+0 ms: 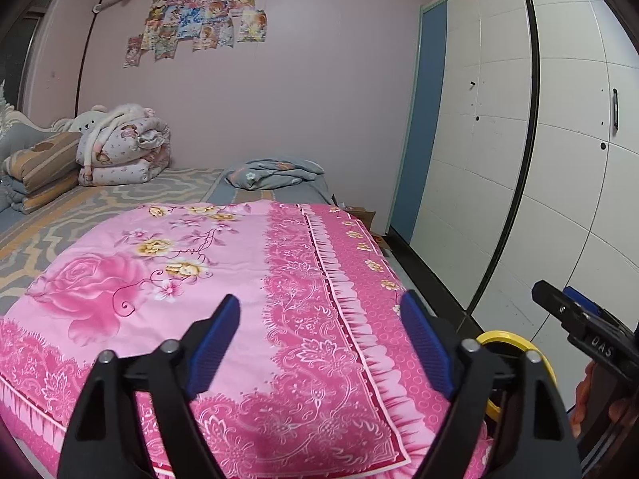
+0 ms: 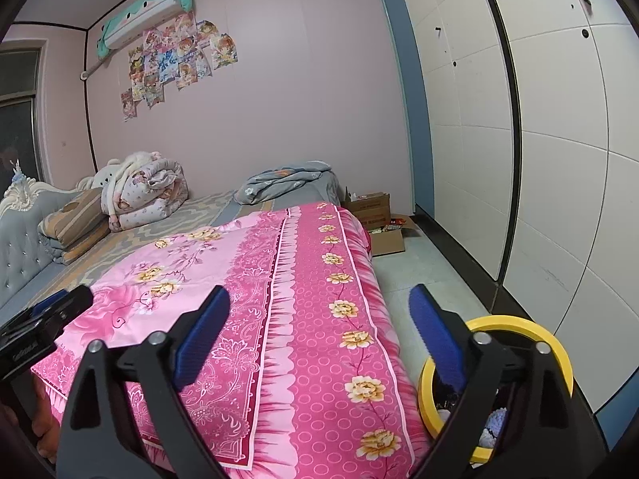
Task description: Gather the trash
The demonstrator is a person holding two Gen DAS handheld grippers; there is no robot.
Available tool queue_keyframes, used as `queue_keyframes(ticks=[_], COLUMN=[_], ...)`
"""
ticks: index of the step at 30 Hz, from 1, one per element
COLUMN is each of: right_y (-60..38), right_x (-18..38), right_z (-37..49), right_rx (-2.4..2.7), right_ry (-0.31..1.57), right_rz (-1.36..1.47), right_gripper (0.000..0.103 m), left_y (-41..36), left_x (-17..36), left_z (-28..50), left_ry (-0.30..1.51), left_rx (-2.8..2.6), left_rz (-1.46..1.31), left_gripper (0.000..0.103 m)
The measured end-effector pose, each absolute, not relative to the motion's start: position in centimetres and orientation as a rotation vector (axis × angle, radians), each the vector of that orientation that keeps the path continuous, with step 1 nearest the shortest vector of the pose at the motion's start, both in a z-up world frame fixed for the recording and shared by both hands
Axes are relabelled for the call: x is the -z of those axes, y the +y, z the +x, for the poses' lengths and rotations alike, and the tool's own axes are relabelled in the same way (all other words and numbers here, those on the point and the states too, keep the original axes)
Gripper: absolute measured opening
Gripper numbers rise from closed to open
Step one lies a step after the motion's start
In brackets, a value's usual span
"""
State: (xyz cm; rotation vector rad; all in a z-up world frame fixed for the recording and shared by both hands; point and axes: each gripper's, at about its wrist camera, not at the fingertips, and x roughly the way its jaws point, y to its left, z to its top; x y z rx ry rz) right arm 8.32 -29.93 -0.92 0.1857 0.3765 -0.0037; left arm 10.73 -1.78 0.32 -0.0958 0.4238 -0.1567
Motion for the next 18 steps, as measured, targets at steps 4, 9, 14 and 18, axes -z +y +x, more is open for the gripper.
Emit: queue_keyframes(ticks=[4,9,14,18], right_y=[-29.5,-28.9,-28.6,-28.3], right_x=[1.7,3.3,4.2,3.9], right_z=[7.6,6.9,6.4,5.7], right_rx=[0.014,0.002,-0.008,0.004], right_ry=[0.374,0.379,0.386,0.354], right_rz=[0.165,0.141,0.164,0.148], right_gripper=[0.095,0.095,0.095,0.095], left_y=[-1.3,-1.3,-1.4,-1.0], left_x=[0.2,0.3,0.0,-0.4], left_z=[9.2,7.5,5.8,5.0], left_ry=[0.393,0.364,0.337,0.322], left_rx=[0.139,0.138,0.123,0.12], left_rz=[-0.096,-0.094,-0.091,-0.11], left_gripper=[0.093,0.095,0.095,0.095])
